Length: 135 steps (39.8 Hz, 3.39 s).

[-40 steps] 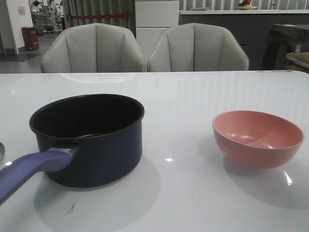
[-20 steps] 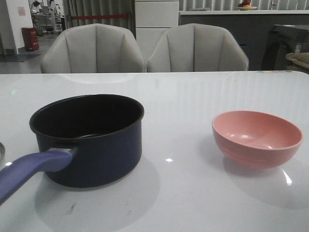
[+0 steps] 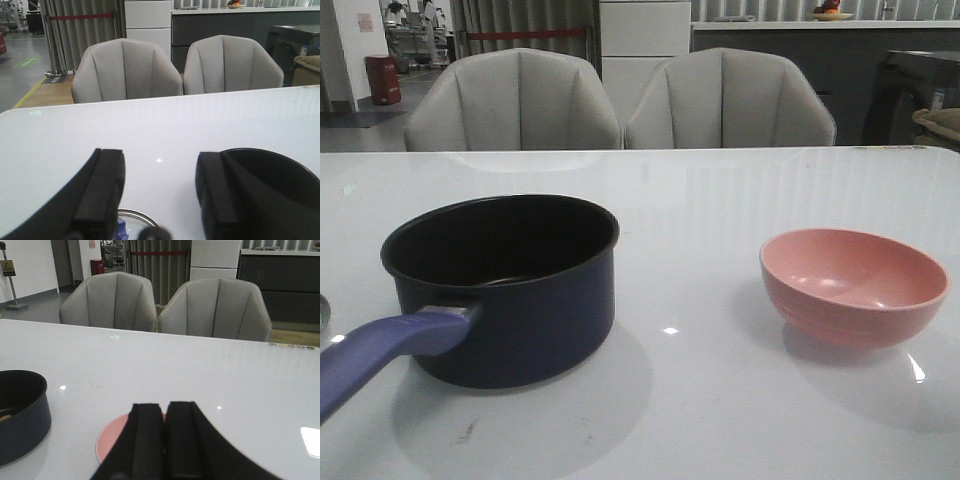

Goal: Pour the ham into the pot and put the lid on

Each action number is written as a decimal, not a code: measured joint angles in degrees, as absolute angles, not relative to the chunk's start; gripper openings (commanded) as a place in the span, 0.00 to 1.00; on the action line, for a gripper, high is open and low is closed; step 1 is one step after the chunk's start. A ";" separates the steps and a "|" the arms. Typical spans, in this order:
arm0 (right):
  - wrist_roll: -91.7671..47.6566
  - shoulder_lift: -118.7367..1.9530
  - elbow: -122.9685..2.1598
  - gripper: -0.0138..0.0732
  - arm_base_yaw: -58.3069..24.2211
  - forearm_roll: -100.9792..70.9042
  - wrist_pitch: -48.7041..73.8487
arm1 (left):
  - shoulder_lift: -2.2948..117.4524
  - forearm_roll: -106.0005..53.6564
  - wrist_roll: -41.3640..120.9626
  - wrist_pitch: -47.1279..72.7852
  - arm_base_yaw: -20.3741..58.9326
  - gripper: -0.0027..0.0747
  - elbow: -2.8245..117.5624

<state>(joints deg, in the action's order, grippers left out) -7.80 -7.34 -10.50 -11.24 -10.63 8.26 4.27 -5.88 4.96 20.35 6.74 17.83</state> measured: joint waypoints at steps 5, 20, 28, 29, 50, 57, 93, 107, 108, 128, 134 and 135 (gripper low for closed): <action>-7.80 -7.34 -10.50 0.30 -11.24 -10.63 8.60 | 4.27 -5.88 4.96 20.35 6.74 0.53 17.83; -7.90 -7.34 -10.50 0.30 -11.24 -10.63 8.72 | 11.87 -5.79 4.96 27.14 6.74 0.84 21.64; -7.90 -7.34 -10.50 0.30 -11.24 -10.63 8.81 | 21.84 -3.63 -1.12 33.53 6.74 0.85 28.59; -7.90 -7.34 -10.50 0.30 -11.24 -10.63 8.81 | 23.09 -2.66 -2.53 34.38 6.74 0.85 29.69; -7.90 -7.34 -10.50 0.30 -11.24 -10.63 8.81 | 59.60 3.71 -11.29 53.41 6.45 0.85 48.50; -7.90 -7.34 -10.50 0.30 -11.24 -10.63 8.81 | 67.62 3.47 -11.29 53.78 1.58 0.85 51.67; -7.90 -7.34 -10.50 0.30 -11.24 -10.63 8.93 | 98.01 -3.87 -1.80 56.28 -7.31 0.85 64.51; -7.90 -7.34 -10.50 0.30 -11.24 -10.63 8.93 | 102.57 -5.37 0.44 56.06 -7.56 0.85 66.79; -7.90 -7.34 -10.50 0.30 -11.24 -10.63 8.93 | 103.04 -5.37 0.44 56.06 -7.56 0.85 66.77; -7.90 -7.34 -10.50 0.30 -11.24 -10.63 8.93 | 105.38 -5.77 0.56 56.74 -7.56 0.67 67.37; -7.90 -7.34 -10.50 0.30 -11.24 -10.63 8.93 | 105.38 -6.12 0.56 56.95 -7.56 0.46 67.59; -7.90 -7.34 -10.50 0.30 -11.24 -10.63 8.93 | 105.38 -6.12 0.56 56.99 -7.56 0.43 67.70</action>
